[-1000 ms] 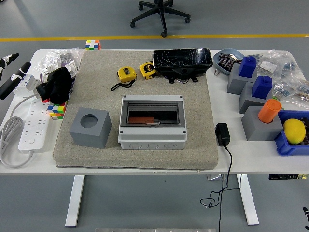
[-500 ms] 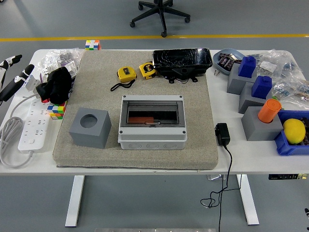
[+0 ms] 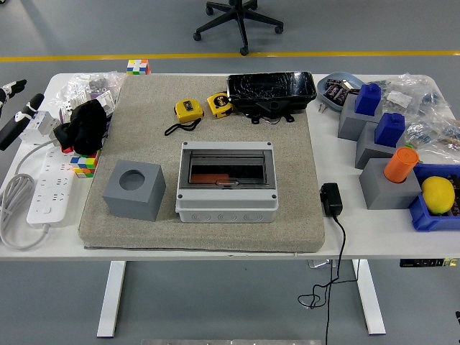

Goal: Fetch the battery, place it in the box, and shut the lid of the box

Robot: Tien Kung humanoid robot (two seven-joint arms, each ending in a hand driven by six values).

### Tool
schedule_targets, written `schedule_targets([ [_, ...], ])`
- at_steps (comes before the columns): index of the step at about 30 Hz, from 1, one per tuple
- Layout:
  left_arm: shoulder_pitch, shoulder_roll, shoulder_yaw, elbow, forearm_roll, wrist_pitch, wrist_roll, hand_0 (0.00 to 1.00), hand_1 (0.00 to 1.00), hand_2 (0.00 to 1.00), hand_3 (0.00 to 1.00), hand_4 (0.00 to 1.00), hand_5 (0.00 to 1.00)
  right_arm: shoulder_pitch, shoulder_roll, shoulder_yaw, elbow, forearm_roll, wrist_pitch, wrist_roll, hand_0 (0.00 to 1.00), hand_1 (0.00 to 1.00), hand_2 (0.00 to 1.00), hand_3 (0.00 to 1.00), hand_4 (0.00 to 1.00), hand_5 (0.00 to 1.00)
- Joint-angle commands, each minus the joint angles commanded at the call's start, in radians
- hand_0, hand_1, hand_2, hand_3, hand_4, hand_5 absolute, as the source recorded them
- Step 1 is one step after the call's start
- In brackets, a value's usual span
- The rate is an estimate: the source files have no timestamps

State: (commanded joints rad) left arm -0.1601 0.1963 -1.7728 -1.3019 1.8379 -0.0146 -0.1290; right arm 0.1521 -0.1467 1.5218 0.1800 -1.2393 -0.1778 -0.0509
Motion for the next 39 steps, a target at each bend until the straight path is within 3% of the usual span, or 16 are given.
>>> schedule_targets([
  [39, -0.013, -0.004, -0.014, 0.002, 0.007, 0.003, 0.000, 0.998, 0.934, 0.900, 0.880, 0.998, 0.998, 0.012, 0.000, 0.018, 0.000, -0.003, 0.000, 0.000, 0.789, 0.747, 0.745, 0.795, 0.998, 0.998],
])
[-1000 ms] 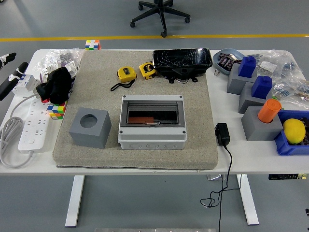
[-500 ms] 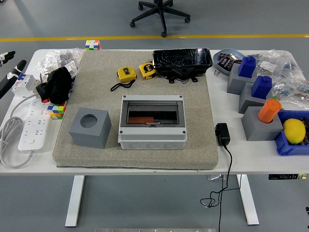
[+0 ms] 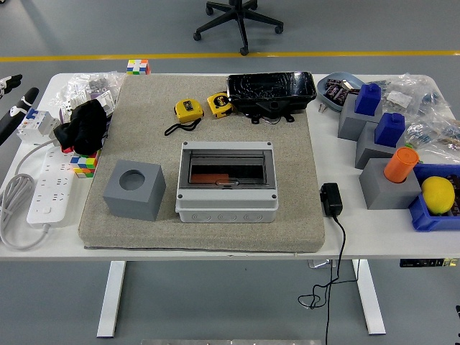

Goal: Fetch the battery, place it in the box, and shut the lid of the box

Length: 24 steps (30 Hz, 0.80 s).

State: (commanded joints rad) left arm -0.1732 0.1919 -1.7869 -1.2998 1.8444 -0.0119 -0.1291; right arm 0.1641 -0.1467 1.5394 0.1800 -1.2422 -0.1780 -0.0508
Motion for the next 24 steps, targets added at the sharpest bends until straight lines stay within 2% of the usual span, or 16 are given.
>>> schedule_targets([
  [24, 0.001, 0.005, -0.008, 0.005, 0.004, 0.009, -0.013, 0.998, 0.928, 0.898, 0.880, 0.998, 0.998, 0.004, 0.001, -0.006, 0.000, 0.007, 0.002, 0.005, 0.789, 0.747, 0.745, 0.795, 0.998, 0.998],
])
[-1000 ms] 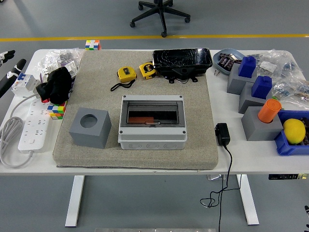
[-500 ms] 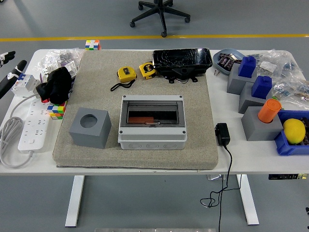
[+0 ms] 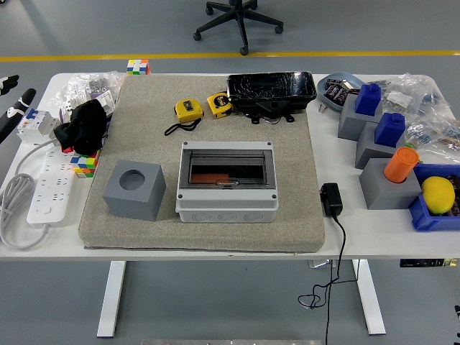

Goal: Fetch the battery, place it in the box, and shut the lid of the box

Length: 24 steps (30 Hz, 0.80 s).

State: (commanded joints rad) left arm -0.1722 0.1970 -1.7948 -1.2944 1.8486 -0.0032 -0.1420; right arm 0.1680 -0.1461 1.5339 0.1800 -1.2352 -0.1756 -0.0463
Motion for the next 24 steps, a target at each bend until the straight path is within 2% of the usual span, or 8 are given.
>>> schedule_targets([
  [24, -0.005, 0.004, -0.009, 0.002, -0.001, 0.000, -0.010, 0.998, 0.948, 0.901, 0.881, 0.998, 0.998, 0.000, -0.005, 0.003, 0.000, -0.007, 0.004, 0.000, 0.789, 0.747, 0.746, 0.795, 0.998, 0.998],
])
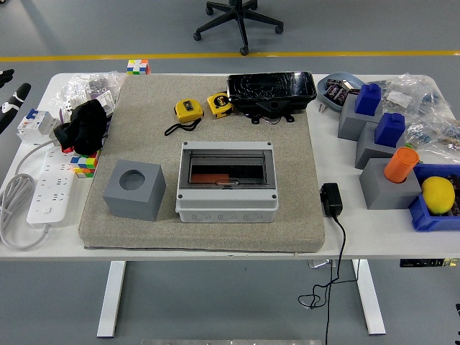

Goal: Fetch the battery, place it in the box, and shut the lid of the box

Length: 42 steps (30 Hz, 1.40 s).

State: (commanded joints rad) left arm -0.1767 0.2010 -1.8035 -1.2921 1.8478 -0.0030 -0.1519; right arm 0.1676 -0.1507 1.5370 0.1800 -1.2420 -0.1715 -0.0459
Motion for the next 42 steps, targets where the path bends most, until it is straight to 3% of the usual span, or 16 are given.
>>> schedule_targets([
  [42, 0.001, 0.009, 0.018, 0.002, 0.008, -0.005, 0.001, 0.998, 0.956, 0.904, 0.881, 0.998, 0.998, 0.000, -0.006, -0.009, 0.000, 0.004, 0.001, -0.003, 0.792, 0.748, 0.747, 0.794, 0.998, 0.998],
])
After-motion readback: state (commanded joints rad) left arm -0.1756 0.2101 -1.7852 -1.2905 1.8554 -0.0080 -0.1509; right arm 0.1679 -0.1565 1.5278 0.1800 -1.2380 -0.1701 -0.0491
